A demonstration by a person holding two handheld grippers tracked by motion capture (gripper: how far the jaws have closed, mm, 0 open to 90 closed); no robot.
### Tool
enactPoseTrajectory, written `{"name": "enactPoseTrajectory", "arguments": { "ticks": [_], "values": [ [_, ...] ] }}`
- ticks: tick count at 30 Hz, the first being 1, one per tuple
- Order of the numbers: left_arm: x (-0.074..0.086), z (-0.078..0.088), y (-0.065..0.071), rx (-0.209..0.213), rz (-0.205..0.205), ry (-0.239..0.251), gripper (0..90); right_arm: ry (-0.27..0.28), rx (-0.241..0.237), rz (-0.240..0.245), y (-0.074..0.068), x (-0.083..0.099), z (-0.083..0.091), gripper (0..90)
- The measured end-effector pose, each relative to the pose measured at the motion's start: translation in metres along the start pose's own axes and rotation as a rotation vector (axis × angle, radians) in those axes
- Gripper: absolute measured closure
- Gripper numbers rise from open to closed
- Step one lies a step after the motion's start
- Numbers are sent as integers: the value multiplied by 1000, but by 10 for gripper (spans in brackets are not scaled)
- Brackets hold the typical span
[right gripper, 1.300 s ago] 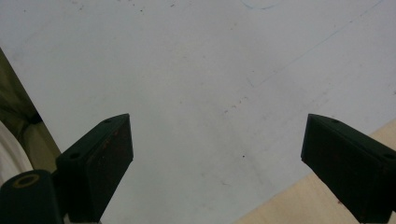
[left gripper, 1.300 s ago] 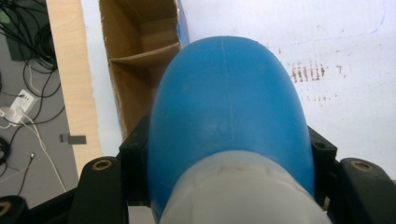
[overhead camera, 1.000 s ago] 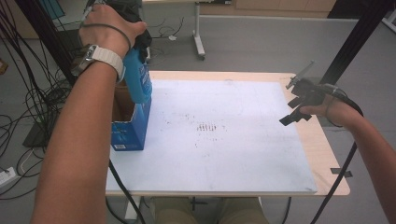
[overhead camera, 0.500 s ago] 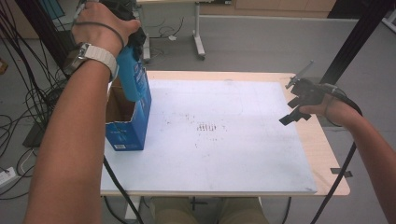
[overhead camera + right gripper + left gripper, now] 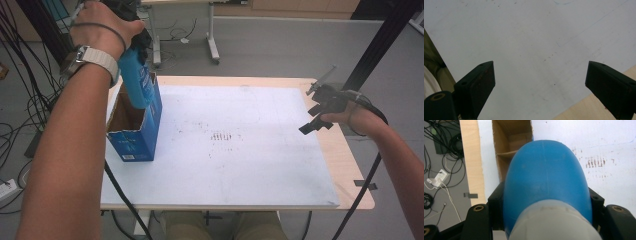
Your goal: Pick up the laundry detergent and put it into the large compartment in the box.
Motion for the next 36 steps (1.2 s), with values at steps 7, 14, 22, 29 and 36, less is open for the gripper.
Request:
{"name": "enactPoseTrajectory", "arguments": {
  "ticks": [7, 14, 22, 29, 36],
  "values": [
    [1, -5, -6, 2, 1, -3, 380, -3, -2, 0, 0, -1, -1, 91],
    [2, -9, -12, 2, 12, -7, 380, -7, -2, -4, 0, -2, -3, 91],
    [3, -16, -17, -3, 22, -16, 380, -10, -5, -10, 1, -2, -5, 91],
    [3, -19, -19, -10, 23, -14, 380, -10, -4, -13, 1, -2, -5, 91],
    [2, -24, -21, -15, 28, -11, 380, -12, -3, -14, 2, -2, -5, 91]
  ]
}}
Point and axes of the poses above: each handheld gripper's, and its own axes: z roughly backward along the jaws, x roughly out of its underside, y roughly to its right, the point moved 6 cm from there along -z, roughly forward along the jaws, and after that the axes turned 12 degrees about -x, right-handed, at the moved point
